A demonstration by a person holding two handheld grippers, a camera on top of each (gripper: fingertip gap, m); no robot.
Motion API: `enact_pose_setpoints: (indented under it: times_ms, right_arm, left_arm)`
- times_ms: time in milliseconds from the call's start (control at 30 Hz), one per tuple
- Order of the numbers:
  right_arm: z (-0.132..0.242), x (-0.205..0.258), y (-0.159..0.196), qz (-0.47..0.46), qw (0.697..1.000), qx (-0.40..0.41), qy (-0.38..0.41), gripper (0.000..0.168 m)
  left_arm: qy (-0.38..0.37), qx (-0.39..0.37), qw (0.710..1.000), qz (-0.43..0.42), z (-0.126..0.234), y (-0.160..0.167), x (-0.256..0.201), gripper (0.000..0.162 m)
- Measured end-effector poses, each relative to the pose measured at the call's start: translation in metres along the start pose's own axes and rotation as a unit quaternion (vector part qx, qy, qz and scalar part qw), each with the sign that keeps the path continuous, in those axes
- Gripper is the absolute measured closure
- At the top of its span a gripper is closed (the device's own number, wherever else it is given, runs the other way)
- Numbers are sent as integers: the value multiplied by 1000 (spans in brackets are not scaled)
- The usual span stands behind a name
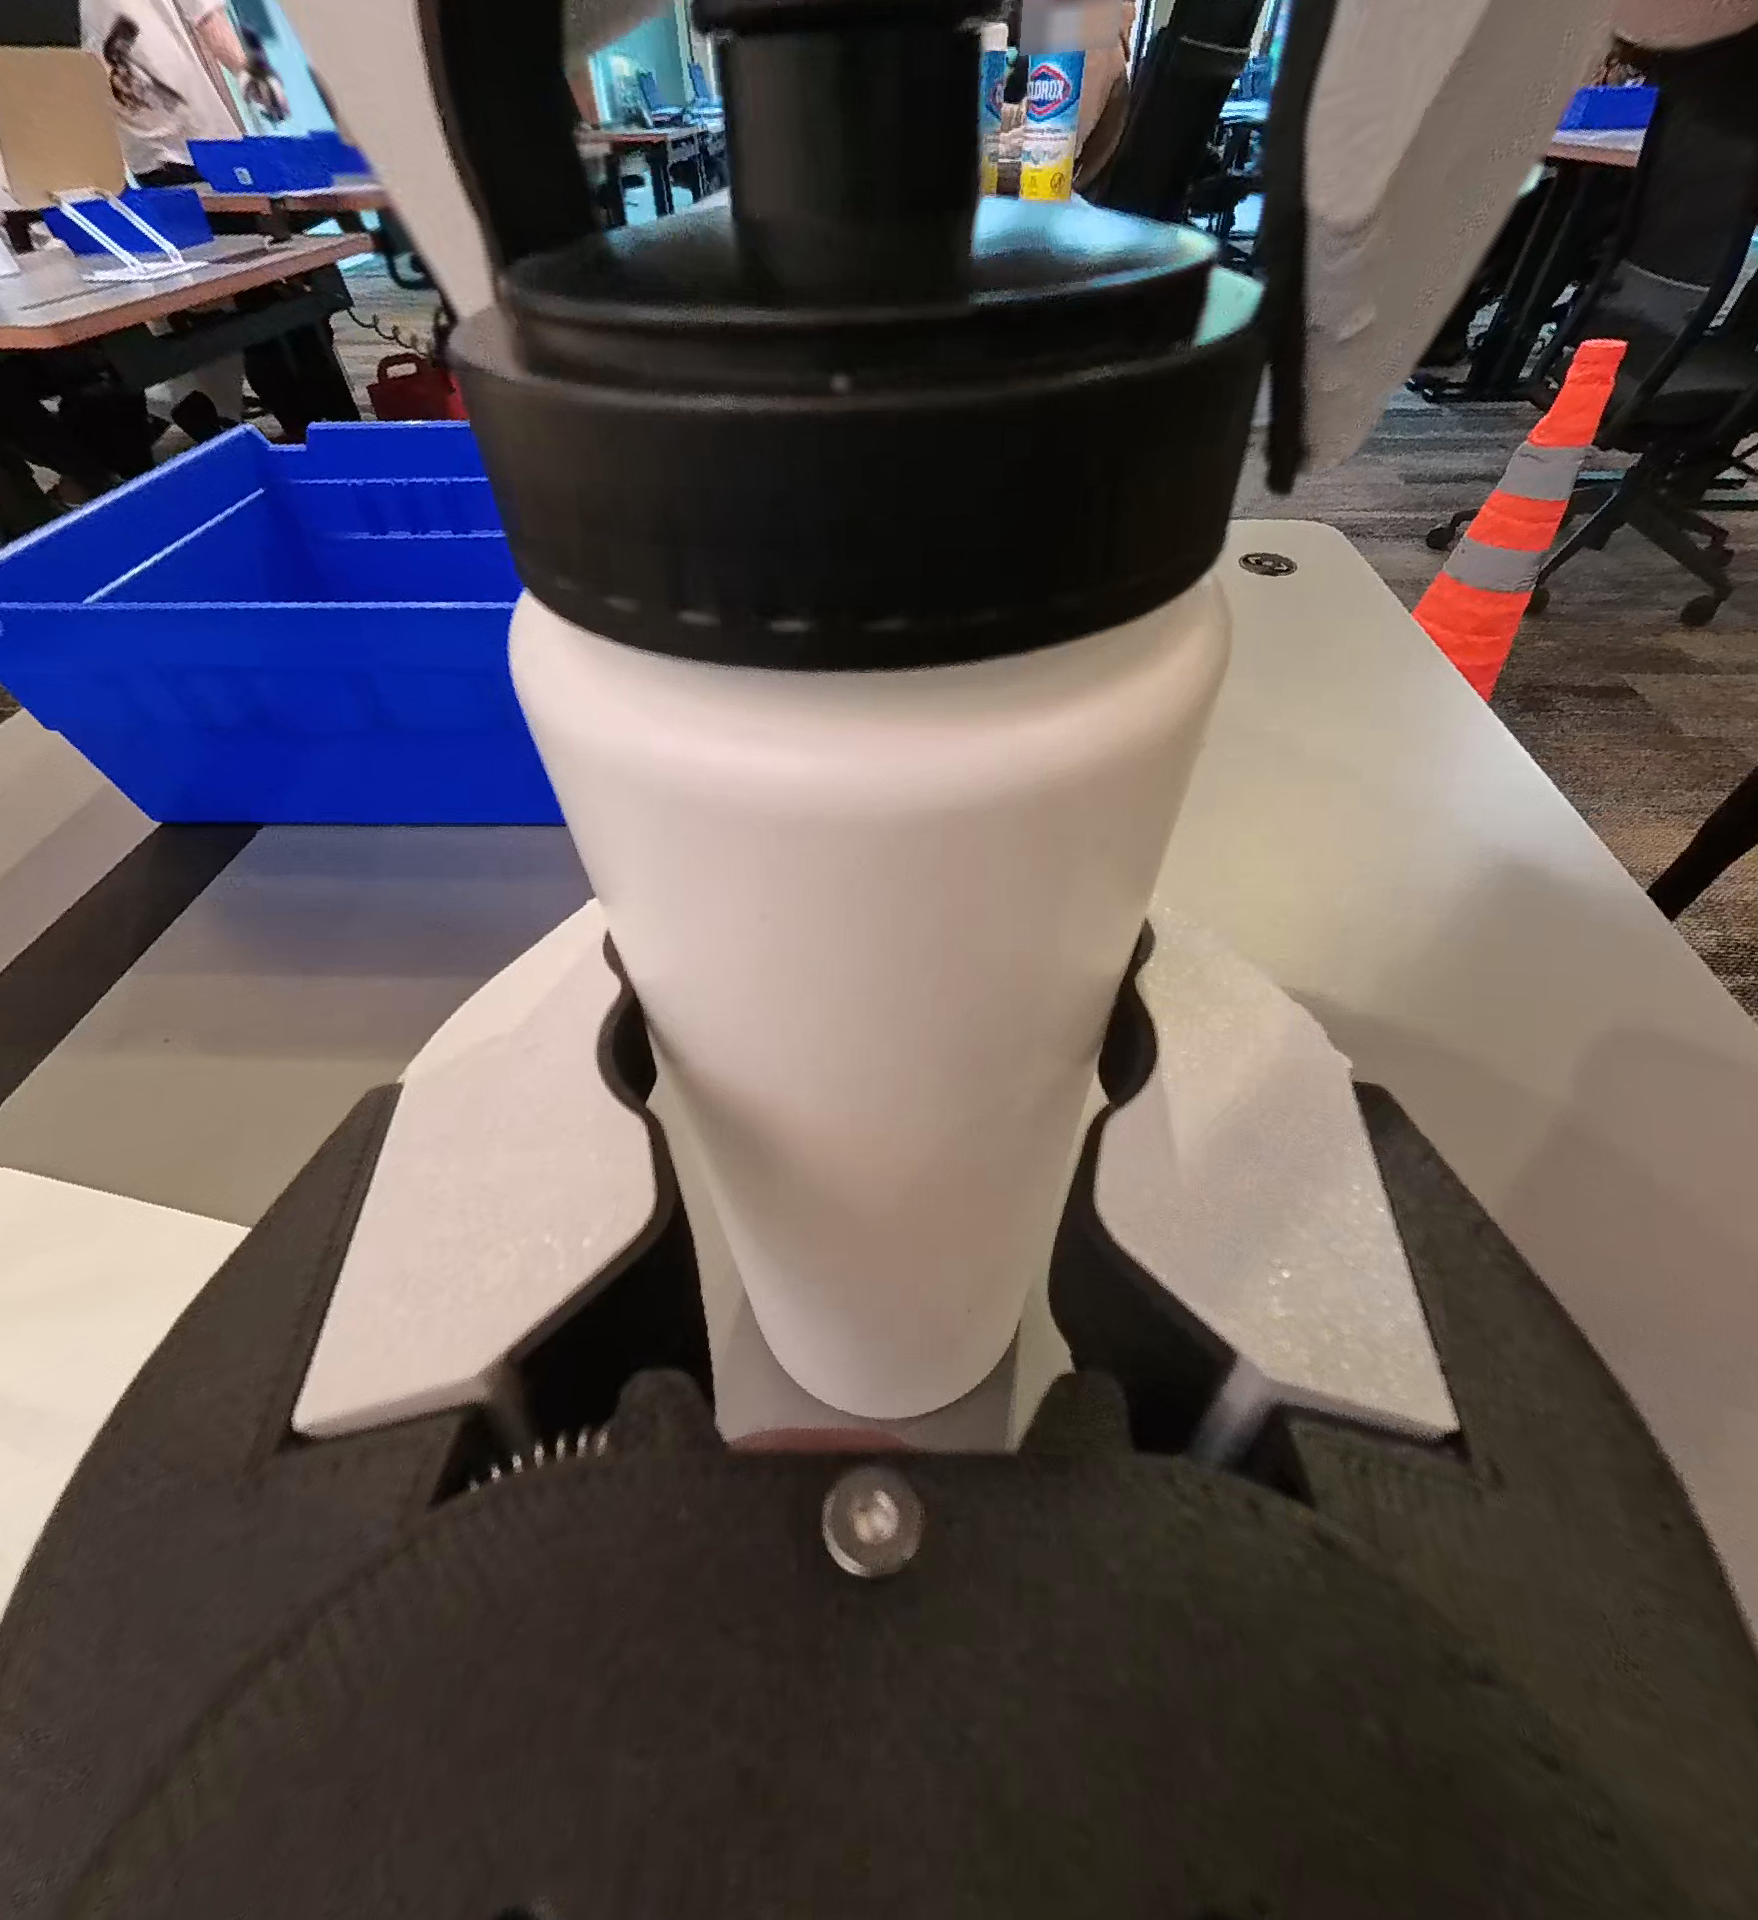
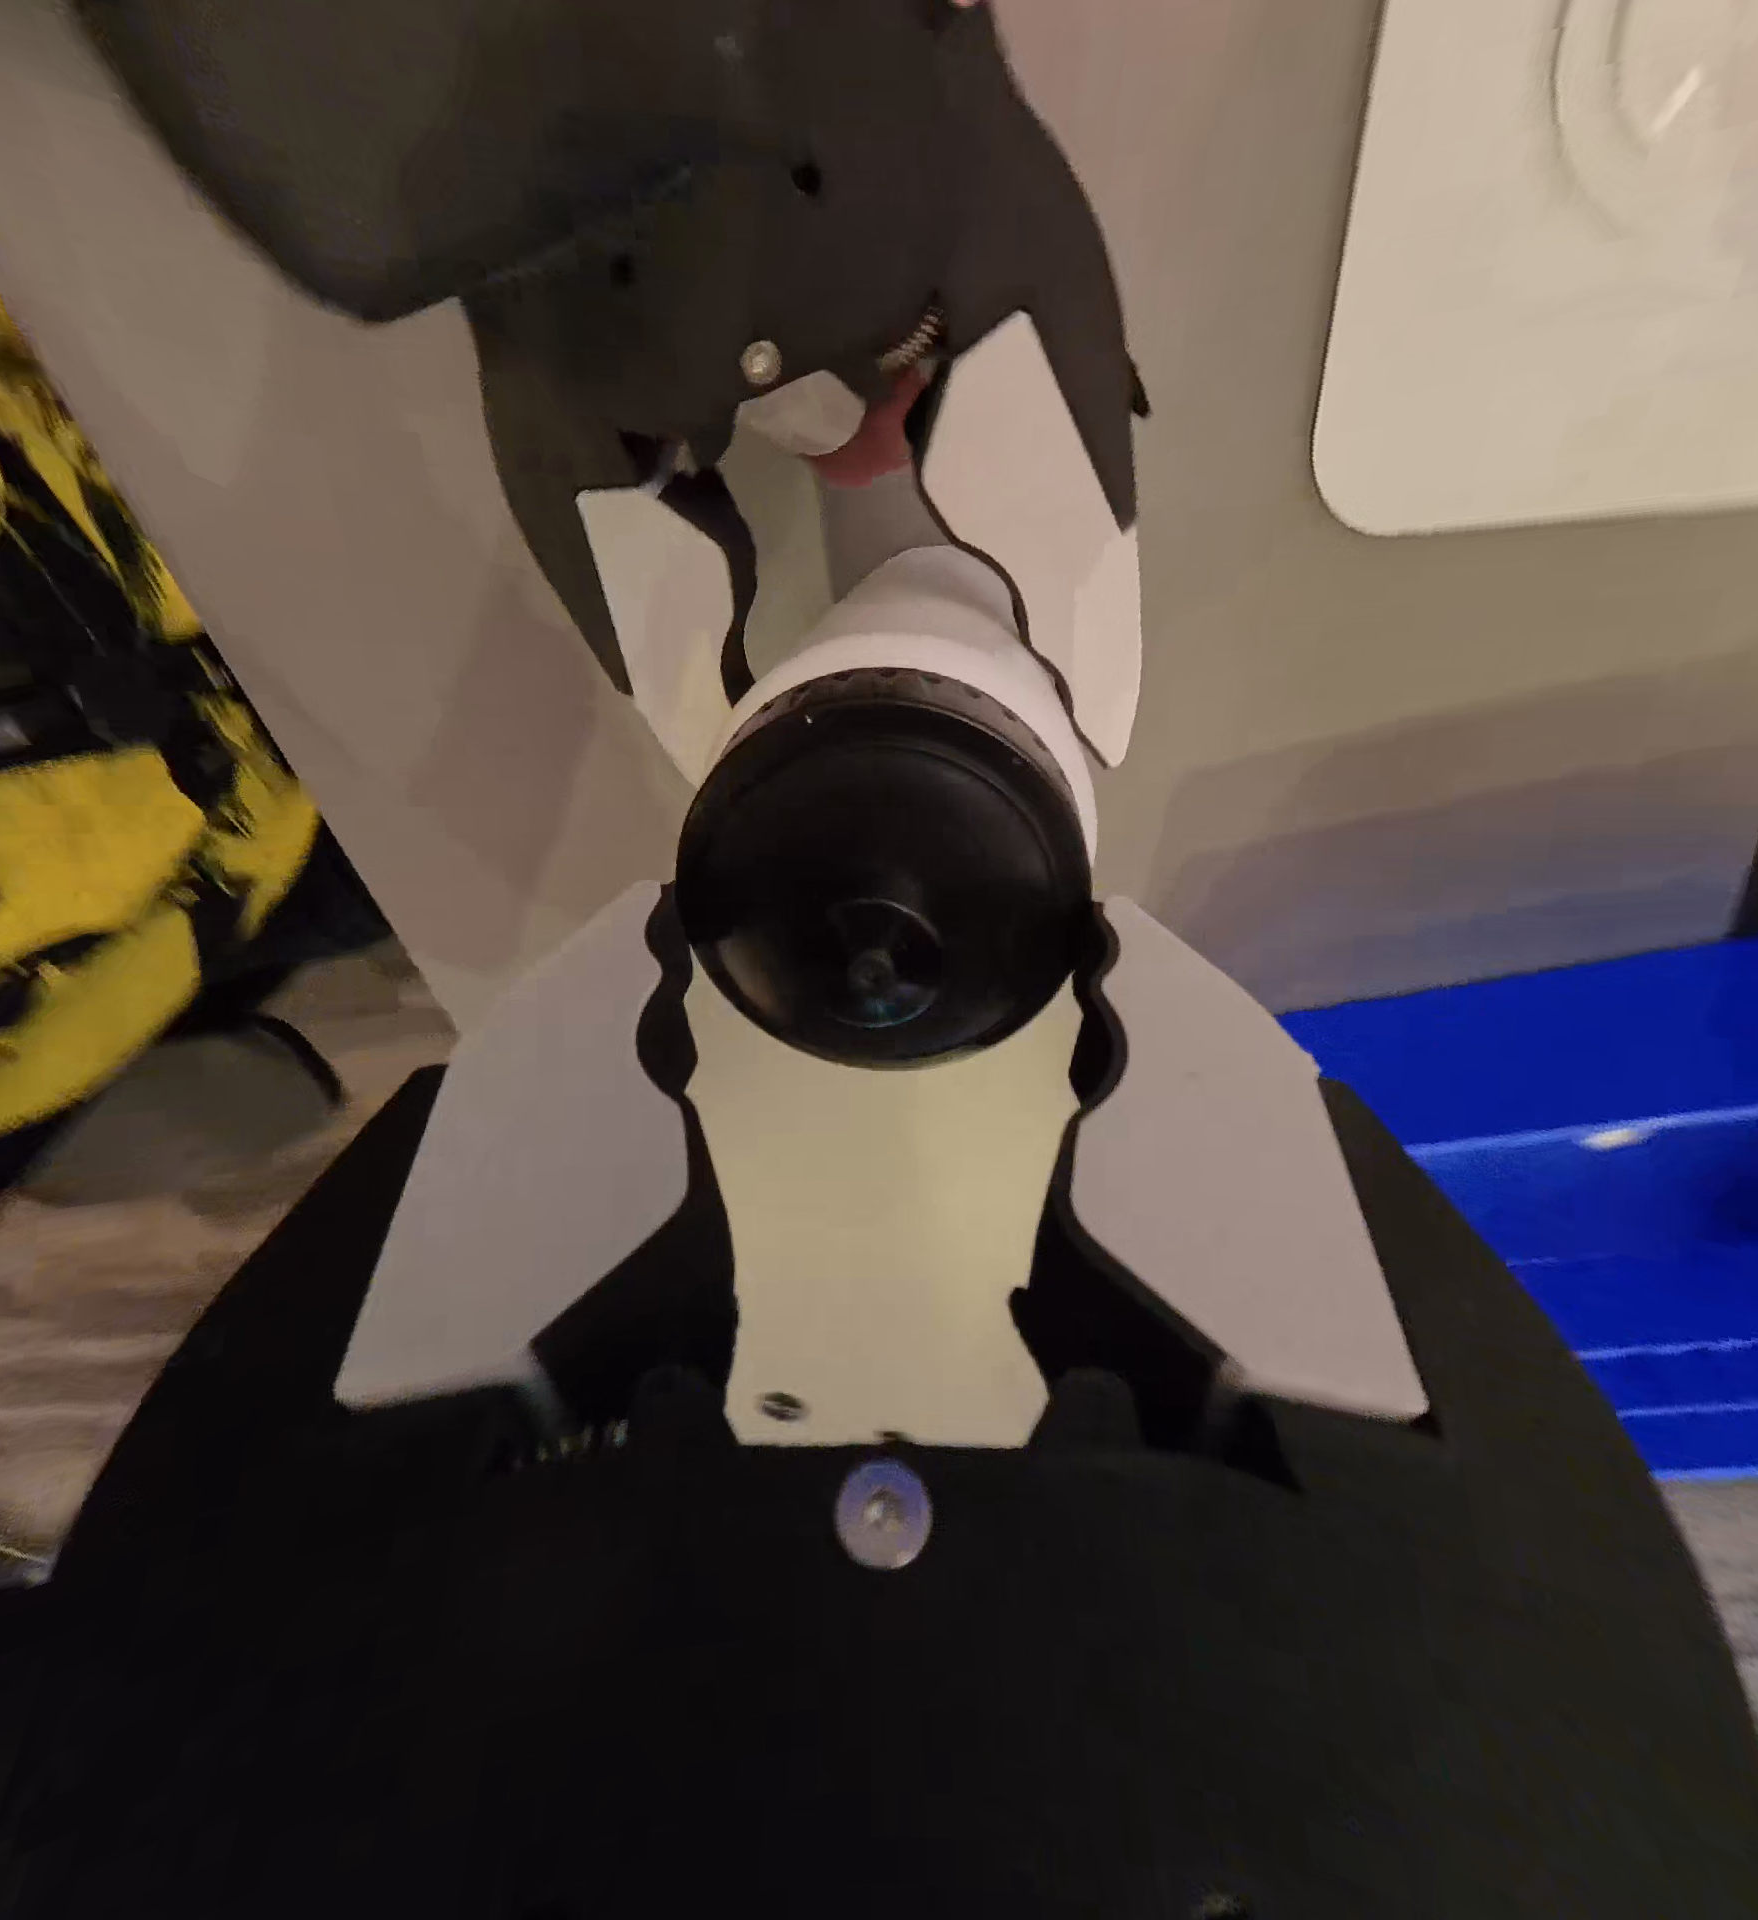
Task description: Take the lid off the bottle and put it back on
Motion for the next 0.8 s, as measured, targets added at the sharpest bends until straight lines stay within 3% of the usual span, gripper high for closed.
enact_pose_setpoints:
  times_ms: [167, 233, 300, 400, 567, 667, 800]
  right_arm:
    - [0, 4, 2, -105, 994, -13, 23, 96]
    - [0, 4, 1, -59, 998, 4, 21, 96]
    - [2, 4, 0, 6, 999, 7, 30, 80]
    - [4, 4, -1, 96, 994, 8, 45, 80]
    - [4, 7, -3, 169, 985, 11, 36, 99]
    - [4, 7, -3, 103, 994, 14, 35, 99]
    - [4, 7, 0, -73, 996, -15, 48, 98]
  left_arm:
    - [1, 0, 1000, -1, 0, 0, 0, 77]
    - [1, 0, 1000, -1, 0, 0, -1, 77]
    - [1, 0, 1000, -1, 0, 0, -1, 77]
    - [2, -1, 1000, -1, 0, 0, 0, 77]
    - [2, -1, 1000, -1, -1, 0, 0, 77]
    - [0, 0, 1000, -1, -1, 0, 0, 77]
    - [-1, -1, 1000, -2, -1, 0, 0, 77]
Point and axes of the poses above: each gripper's, where its closed fingertips meet, z back along the fingers, y out of its underside, x = y × z across the jaws, the point moved 9 cm from there along z, back along the fingers, and after that the axes turned 7 degrees about -x, right-handed, at the moved point
